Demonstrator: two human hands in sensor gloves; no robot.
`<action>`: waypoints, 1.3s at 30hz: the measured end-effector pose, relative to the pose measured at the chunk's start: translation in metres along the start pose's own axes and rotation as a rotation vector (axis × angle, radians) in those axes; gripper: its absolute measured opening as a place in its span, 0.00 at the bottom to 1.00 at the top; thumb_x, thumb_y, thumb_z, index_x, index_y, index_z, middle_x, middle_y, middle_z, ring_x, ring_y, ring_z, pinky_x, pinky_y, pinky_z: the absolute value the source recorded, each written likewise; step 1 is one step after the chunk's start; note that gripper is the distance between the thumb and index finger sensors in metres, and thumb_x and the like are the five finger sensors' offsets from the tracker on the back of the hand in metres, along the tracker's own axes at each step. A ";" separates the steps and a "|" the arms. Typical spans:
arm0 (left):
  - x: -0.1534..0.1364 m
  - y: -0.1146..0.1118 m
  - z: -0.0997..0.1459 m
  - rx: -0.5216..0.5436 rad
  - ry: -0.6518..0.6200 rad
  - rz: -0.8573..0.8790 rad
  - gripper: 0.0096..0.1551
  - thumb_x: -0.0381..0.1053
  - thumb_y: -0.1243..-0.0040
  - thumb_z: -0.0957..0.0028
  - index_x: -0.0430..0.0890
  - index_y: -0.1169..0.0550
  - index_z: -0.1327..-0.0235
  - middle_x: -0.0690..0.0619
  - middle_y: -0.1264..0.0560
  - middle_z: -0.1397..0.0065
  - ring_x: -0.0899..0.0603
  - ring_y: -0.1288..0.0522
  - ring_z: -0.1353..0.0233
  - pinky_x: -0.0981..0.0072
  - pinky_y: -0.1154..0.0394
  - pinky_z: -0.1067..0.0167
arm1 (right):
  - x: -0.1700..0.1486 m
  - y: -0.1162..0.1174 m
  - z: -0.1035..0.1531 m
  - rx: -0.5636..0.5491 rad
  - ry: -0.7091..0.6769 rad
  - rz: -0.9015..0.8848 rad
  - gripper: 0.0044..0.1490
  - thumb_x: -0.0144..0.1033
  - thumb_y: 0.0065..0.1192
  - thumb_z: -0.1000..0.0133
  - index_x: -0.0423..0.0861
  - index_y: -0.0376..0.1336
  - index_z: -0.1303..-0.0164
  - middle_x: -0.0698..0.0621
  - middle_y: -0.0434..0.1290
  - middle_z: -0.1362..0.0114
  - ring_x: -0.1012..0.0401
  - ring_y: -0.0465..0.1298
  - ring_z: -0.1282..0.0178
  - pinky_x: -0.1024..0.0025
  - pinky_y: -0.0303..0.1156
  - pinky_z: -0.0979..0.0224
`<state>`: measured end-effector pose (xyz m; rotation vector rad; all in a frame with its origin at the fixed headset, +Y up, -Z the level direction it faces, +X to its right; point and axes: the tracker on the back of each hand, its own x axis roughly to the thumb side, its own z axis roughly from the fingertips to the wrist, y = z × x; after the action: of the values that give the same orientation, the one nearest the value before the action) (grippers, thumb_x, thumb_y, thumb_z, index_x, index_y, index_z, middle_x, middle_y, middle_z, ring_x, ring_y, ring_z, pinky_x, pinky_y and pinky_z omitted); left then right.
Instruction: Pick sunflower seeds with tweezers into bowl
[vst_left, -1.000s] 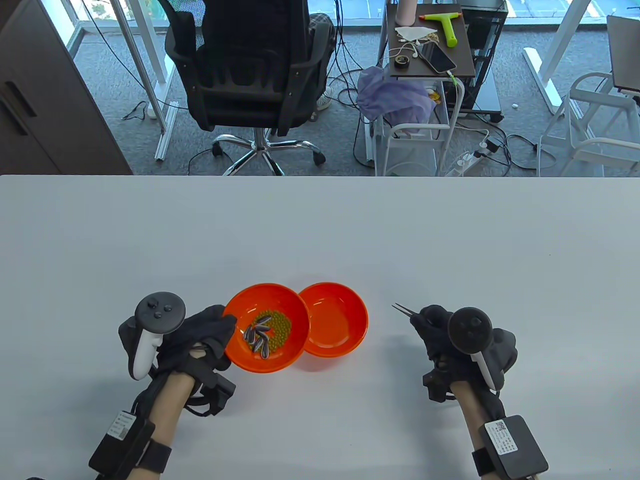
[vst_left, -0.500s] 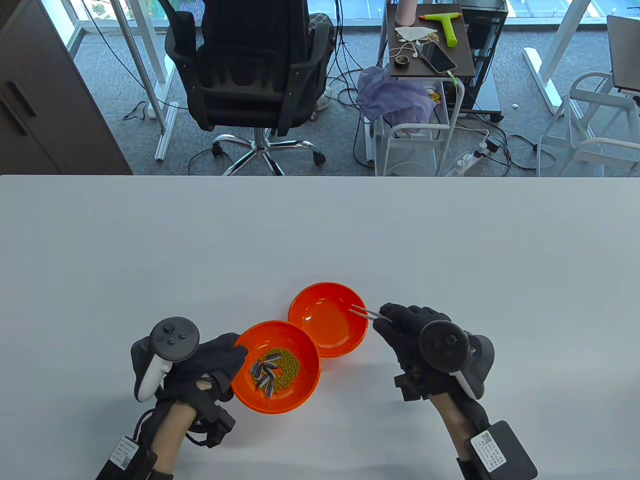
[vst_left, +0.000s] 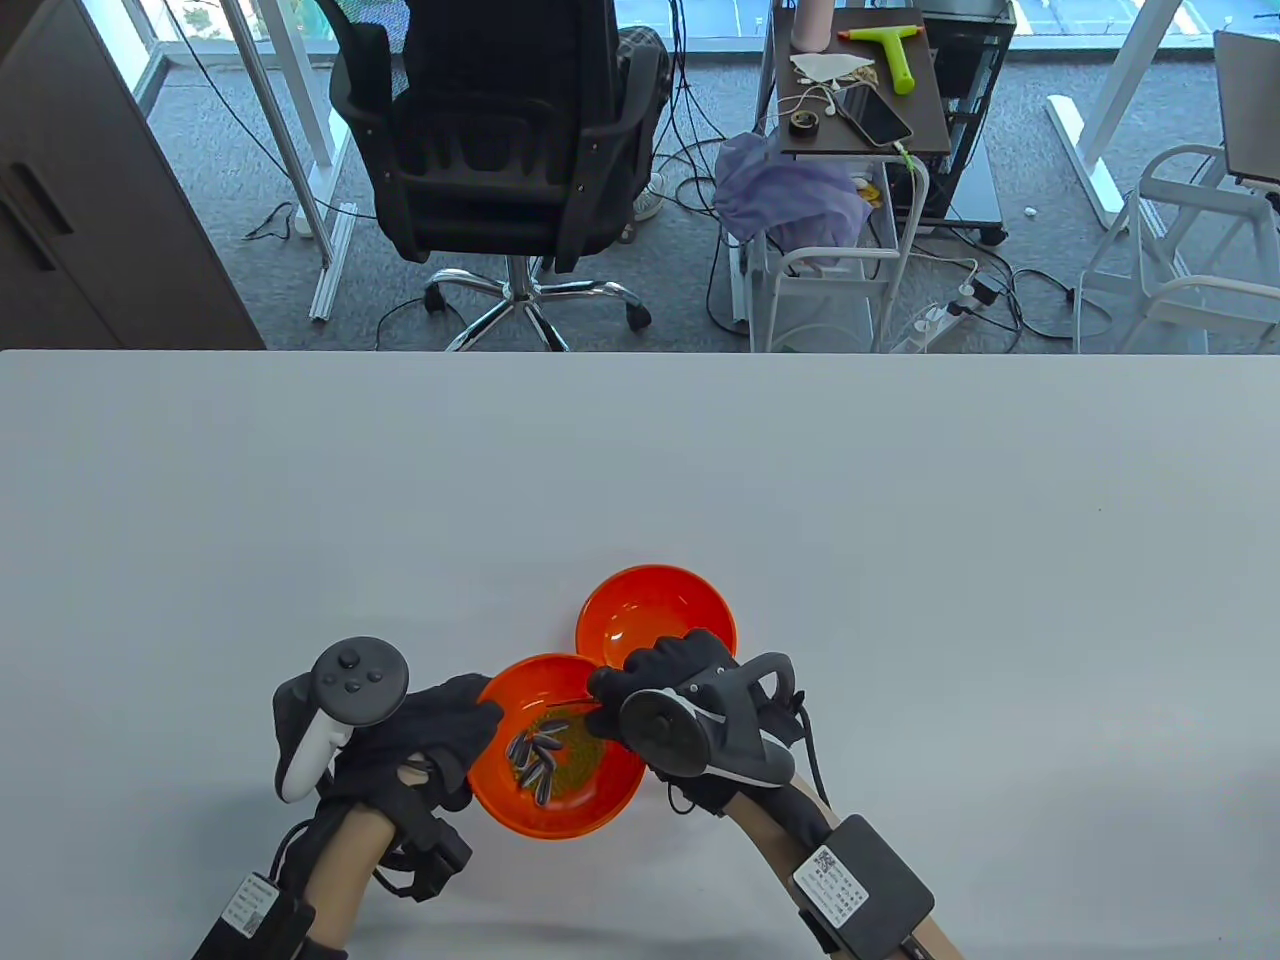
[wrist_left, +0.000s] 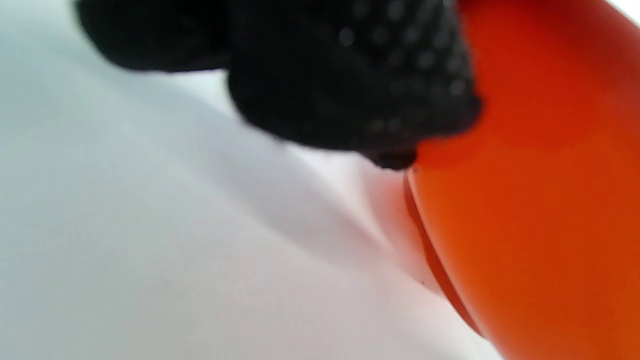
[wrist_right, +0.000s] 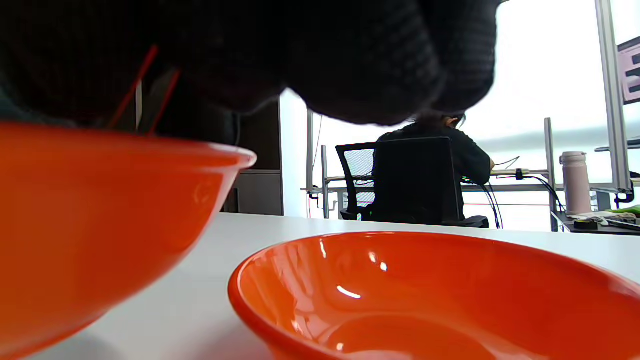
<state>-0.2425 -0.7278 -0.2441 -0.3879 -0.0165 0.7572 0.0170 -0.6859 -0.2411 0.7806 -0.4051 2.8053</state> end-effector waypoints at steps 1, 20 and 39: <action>0.000 0.000 0.000 0.000 -0.001 -0.004 0.27 0.57 0.39 0.50 0.46 0.19 0.42 0.50 0.12 0.69 0.53 0.14 0.81 0.61 0.14 0.72 | 0.001 0.001 0.001 0.000 -0.006 0.005 0.26 0.58 0.76 0.67 0.59 0.85 0.64 0.65 0.82 0.72 0.64 0.83 0.70 0.60 0.81 0.44; 0.001 0.001 0.000 -0.003 -0.015 -0.016 0.27 0.56 0.39 0.50 0.45 0.18 0.42 0.49 0.12 0.69 0.52 0.14 0.81 0.61 0.15 0.73 | 0.002 0.006 0.001 0.065 -0.013 0.000 0.25 0.58 0.75 0.66 0.58 0.85 0.65 0.65 0.81 0.73 0.64 0.82 0.72 0.60 0.81 0.44; 0.001 -0.001 0.000 -0.012 -0.005 -0.023 0.27 0.56 0.39 0.50 0.45 0.19 0.42 0.49 0.12 0.69 0.53 0.14 0.81 0.61 0.14 0.73 | -0.005 0.001 0.002 0.005 0.014 -0.039 0.23 0.55 0.76 0.65 0.56 0.86 0.69 0.65 0.81 0.74 0.63 0.82 0.73 0.61 0.81 0.44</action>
<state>-0.2413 -0.7284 -0.2442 -0.3965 -0.0298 0.7354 0.0218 -0.6880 -0.2416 0.7614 -0.3769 2.7752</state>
